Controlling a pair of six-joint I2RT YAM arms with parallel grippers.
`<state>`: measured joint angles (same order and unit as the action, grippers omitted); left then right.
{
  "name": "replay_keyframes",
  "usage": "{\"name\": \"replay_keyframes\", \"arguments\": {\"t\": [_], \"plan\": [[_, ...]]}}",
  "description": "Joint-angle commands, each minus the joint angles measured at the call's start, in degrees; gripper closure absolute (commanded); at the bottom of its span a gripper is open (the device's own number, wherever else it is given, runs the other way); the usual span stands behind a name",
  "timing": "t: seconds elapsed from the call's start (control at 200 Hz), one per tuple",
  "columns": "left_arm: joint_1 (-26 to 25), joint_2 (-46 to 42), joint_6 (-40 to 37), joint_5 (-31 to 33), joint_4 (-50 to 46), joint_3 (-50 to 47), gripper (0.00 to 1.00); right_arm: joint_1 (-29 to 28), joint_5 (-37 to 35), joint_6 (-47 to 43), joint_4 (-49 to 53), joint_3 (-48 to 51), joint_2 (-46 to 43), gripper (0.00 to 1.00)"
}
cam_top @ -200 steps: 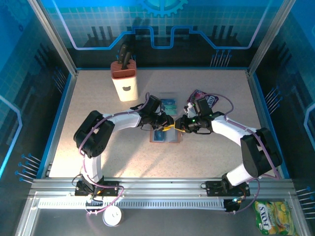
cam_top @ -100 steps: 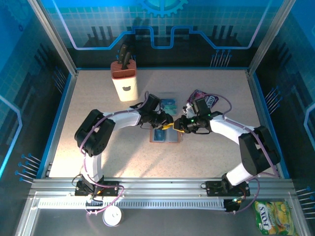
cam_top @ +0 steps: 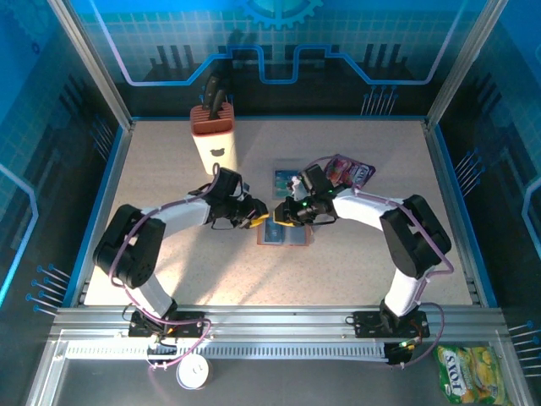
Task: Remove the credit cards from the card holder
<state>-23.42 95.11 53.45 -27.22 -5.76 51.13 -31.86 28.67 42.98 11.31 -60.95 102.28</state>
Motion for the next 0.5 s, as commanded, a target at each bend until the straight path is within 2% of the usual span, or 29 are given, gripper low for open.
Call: {"name": "replay_keyframes", "arguments": {"t": [0.0,0.195,0.495], "plan": [[0.80,-2.55,-1.38,0.82,-1.40,-2.58,0.70,-1.05,1.34,0.39,0.03,-2.85,2.17,0.74],[0.71,-0.61,0.15,-0.62,1.43,-2.79,0.71,-0.88,0.52,-0.96,2.22,-3.07,2.10,0.74],[0.15,2.95,-0.11,-2.29,2.38,-1.13,0.82,-0.16,-0.41,-0.56,1.52,-0.24,1.43,0.74]]}}
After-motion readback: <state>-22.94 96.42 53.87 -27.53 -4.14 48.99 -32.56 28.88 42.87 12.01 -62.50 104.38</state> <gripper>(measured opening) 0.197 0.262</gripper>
